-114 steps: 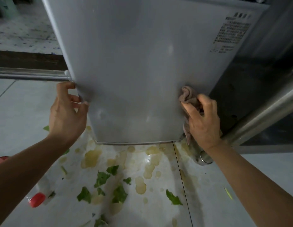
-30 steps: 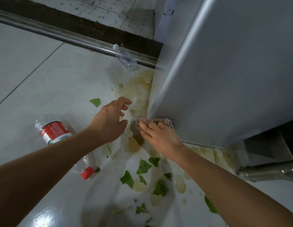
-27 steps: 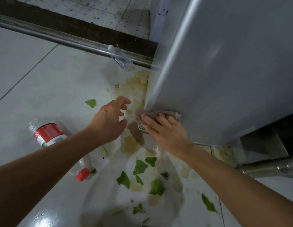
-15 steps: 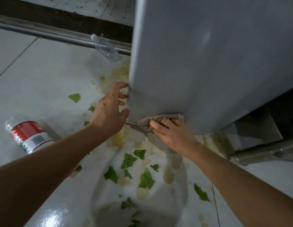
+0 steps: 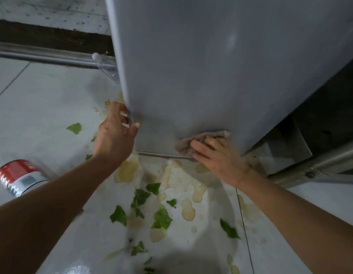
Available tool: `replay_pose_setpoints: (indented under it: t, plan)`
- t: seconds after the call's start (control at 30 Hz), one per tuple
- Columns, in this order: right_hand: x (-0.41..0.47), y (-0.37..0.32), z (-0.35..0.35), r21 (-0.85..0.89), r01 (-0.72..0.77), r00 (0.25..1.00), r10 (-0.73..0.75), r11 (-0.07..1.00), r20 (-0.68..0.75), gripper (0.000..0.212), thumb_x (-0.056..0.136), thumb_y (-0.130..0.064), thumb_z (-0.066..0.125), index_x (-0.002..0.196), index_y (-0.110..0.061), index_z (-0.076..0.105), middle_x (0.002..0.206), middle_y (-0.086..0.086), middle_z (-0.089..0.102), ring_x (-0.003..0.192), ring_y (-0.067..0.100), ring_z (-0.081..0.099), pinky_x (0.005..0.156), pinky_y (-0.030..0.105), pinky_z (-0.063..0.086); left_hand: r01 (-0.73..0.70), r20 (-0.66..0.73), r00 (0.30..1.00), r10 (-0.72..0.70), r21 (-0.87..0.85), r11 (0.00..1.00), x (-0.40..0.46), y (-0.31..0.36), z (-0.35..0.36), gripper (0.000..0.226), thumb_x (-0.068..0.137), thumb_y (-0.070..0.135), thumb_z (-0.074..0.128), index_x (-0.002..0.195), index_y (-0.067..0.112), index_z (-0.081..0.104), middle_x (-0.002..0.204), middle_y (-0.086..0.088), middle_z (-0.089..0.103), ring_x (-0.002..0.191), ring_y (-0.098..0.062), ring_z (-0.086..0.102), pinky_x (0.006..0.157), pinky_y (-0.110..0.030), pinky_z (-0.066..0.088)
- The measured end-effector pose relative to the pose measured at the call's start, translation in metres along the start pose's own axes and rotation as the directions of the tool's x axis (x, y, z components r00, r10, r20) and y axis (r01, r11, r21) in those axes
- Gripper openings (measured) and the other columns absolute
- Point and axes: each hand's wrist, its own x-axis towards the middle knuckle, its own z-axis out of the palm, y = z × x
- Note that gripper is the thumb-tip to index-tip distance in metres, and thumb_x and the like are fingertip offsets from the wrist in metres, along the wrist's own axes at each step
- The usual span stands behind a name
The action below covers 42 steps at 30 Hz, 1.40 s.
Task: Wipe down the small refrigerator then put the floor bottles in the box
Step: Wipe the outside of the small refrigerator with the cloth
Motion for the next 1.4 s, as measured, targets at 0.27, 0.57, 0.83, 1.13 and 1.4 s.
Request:
replay_pose_setpoints:
  t: [0.27,0.57,0.83,1.13,1.4]
  plan:
    - [-0.022,0.029,-0.022,0.013,-0.140,0.990,0.140,0.990,0.000,0.025,0.084,-0.007,0.054,0.104,-0.019,0.064,0.123,0.007,0.041,0.098,0.027,0.044,0.082,0.039,0.044,-0.024,-0.016,1.000,0.024,0.012,1.000,-0.003,0.001,-0.001,0.027,0.088,0.025,0.060,0.099,0.028,0.036,0.089,0.002,0.060,0.082,-0.028,0.062,0.074,-0.041,0.051]
    - [-0.062,0.018,0.002,-0.004,-0.158,0.949,0.153,0.987,0.277,0.045,0.054,-0.012,0.085,0.095,-0.019,0.069,0.111,0.009,0.059,0.094,0.029,0.047,0.080,0.043,0.049,-0.028,-0.041,0.999,0.027,-0.028,0.999,-0.007,0.002,0.003,0.027,0.089,0.021,0.059,0.106,0.023,0.039,0.084,0.007,0.055,0.079,-0.023,0.061,0.073,-0.040,0.052]
    - [-0.057,0.045,-0.022,0.173,-0.567,0.815,0.579,0.805,-0.028,0.014,0.083,-0.009,0.064,0.094,-0.016,0.058,0.104,0.006,0.047,0.089,0.019,0.042,0.073,0.038,0.048,-0.038,-0.062,0.997,0.037,-0.022,0.999,-0.006,-0.002,0.005,0.028,0.089,0.024,0.059,0.107,0.024,0.038,0.090,0.004,0.057,0.079,-0.023,0.060,0.073,-0.039,0.051]
    - [-0.093,0.017,0.012,0.059,-0.543,0.826,0.520,0.837,0.218,0.035,0.060,0.004,0.077,0.090,-0.010,0.068,0.108,0.016,0.052,0.091,0.039,0.050,0.067,0.041,0.053,-0.041,-0.044,0.998,0.038,-0.057,0.998,-0.005,-0.005,0.006,0.028,0.090,0.023,0.058,0.110,0.024,0.038,0.092,0.004,0.055,0.081,-0.020,0.059,0.073,-0.040,0.052]
    - [-0.078,0.037,-0.011,0.162,-0.664,0.724,0.682,0.730,-0.102,0.026,0.080,0.011,0.056,0.096,-0.010,0.055,0.111,0.012,0.040,0.099,0.030,0.040,0.078,0.025,0.039,-0.056,-0.070,0.996,0.054,-0.028,0.998,-0.006,-0.006,0.008,0.031,0.090,0.024,0.058,0.114,0.019,0.039,0.093,0.004,0.054,0.080,-0.021,0.059,0.072,-0.039,0.051]
